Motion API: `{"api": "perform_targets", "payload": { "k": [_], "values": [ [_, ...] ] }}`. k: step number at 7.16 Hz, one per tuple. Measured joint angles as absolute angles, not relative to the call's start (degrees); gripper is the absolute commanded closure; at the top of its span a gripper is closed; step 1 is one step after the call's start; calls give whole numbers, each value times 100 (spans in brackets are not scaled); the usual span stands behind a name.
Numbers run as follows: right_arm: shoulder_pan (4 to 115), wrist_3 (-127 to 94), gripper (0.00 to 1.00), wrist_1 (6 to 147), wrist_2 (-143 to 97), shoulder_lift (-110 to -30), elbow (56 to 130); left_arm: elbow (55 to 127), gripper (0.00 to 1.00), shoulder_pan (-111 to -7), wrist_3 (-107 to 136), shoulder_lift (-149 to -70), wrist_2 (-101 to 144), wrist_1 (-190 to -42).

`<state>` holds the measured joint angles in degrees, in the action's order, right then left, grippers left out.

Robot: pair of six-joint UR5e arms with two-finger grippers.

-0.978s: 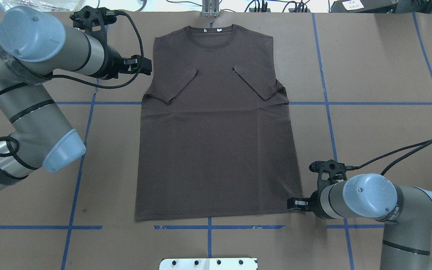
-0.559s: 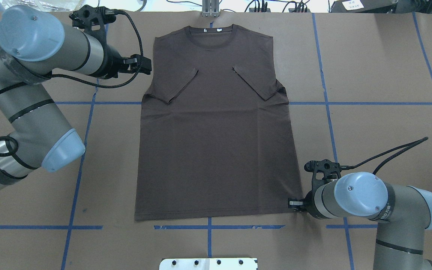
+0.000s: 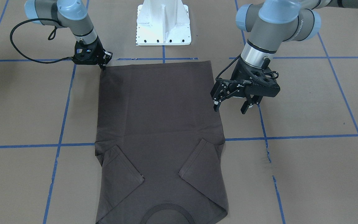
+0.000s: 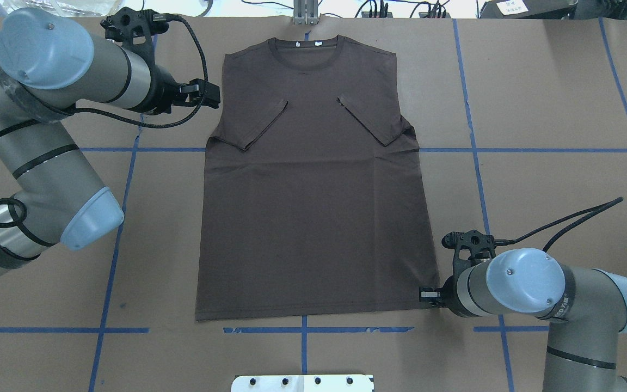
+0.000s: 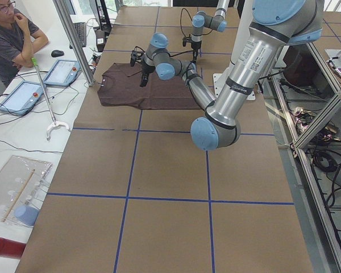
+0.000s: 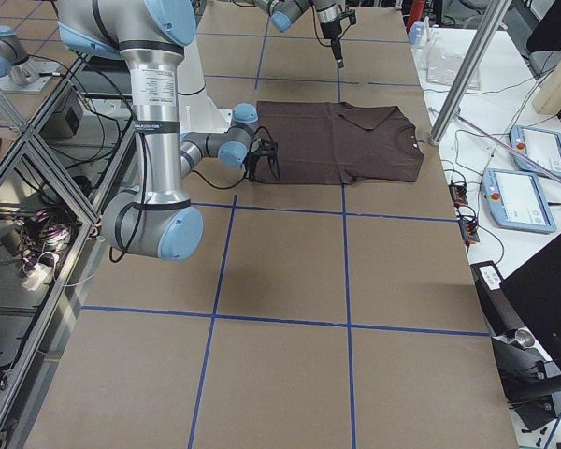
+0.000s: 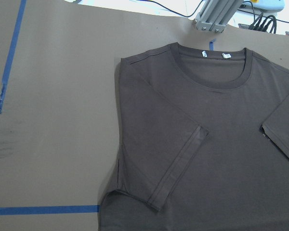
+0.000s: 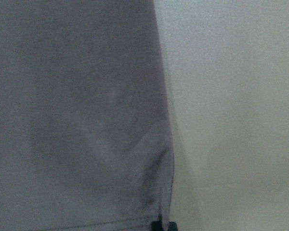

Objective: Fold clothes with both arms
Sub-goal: 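Move the right gripper to the hem corner nearest the robot while the left gripper withdraws, then lower the left gripper to the other hem corner and grasp both corners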

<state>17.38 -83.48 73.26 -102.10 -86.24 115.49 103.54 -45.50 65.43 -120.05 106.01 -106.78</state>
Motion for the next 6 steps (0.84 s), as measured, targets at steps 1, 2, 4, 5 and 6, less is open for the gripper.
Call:
{"api": "perform_targets", "payload": {
  "k": [1, 2, 4, 5, 6],
  "values": [
    [1752, -8352, 100, 7326, -10209, -8650, 11676, 10445, 0, -4519, 6721, -11916, 10612, -10638],
    [1775, -8354, 100, 7328, -10204, -8682, 11827, 10761, 0, -4351, 7178, -11647, 10670, -10571],
    [1834, -8358, 100, 7337, -10216, -8816, 12131, 11803, 6, -3420, 8743, -10785, 10559, -10463],
    [1860, -8357, 100, 7338, -10227, -8848, 12252, 12108, 6, -2744, 9573, -10520, 10097, -10273],
    [1906, -8355, 100, 7339, -10262, -8848, 12353, 12221, 6, -2080, 10245, -10413, 9608, -9938]
  ]
}}
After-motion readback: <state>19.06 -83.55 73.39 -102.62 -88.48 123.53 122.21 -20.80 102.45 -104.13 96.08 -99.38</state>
